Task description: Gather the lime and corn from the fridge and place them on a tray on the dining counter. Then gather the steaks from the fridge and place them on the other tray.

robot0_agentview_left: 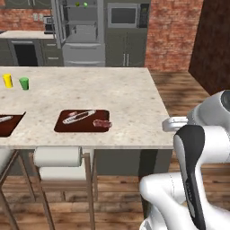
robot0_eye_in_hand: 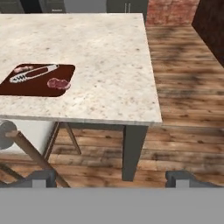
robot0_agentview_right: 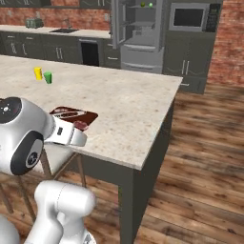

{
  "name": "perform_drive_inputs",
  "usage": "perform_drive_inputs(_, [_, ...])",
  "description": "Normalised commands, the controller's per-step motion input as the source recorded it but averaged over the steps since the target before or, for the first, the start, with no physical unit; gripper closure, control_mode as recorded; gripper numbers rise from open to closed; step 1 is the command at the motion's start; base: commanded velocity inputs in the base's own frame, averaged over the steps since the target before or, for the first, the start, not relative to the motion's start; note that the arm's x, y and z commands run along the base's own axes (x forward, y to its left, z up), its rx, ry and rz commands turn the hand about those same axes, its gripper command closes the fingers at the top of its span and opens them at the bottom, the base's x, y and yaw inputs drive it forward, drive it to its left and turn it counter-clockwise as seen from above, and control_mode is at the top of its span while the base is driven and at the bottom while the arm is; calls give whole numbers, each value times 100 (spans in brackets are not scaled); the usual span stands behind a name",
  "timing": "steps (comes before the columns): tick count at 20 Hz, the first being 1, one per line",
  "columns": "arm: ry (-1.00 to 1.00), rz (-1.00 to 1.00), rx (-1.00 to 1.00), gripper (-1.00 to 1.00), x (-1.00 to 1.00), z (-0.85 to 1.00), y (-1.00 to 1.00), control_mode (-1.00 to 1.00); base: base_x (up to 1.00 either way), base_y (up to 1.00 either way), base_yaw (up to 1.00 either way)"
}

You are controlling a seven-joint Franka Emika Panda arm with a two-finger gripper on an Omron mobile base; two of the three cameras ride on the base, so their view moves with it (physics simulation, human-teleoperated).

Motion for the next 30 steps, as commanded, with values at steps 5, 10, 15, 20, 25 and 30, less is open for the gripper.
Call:
perform_drive_inputs(5, [0,0,0,-100,0,0,0,100,2,-100,-1])
perform_drive_inputs(10, [0,0,0,-100,0,0,0,100,32,-100,0])
perform_drive_inputs(15, [0,0,0,-100,0,0,0,100,81,-100,0])
perform_drive_inputs(20, [0,0,0,-100,0,0,0,100,93,-98,10])
perform_drive_inputs(25, [0,0,0,-100,0,0,0,100,71,-97,18])
perform_drive_inputs(30, [0,0,0,-100,0,0,0,100,47,-99,22])
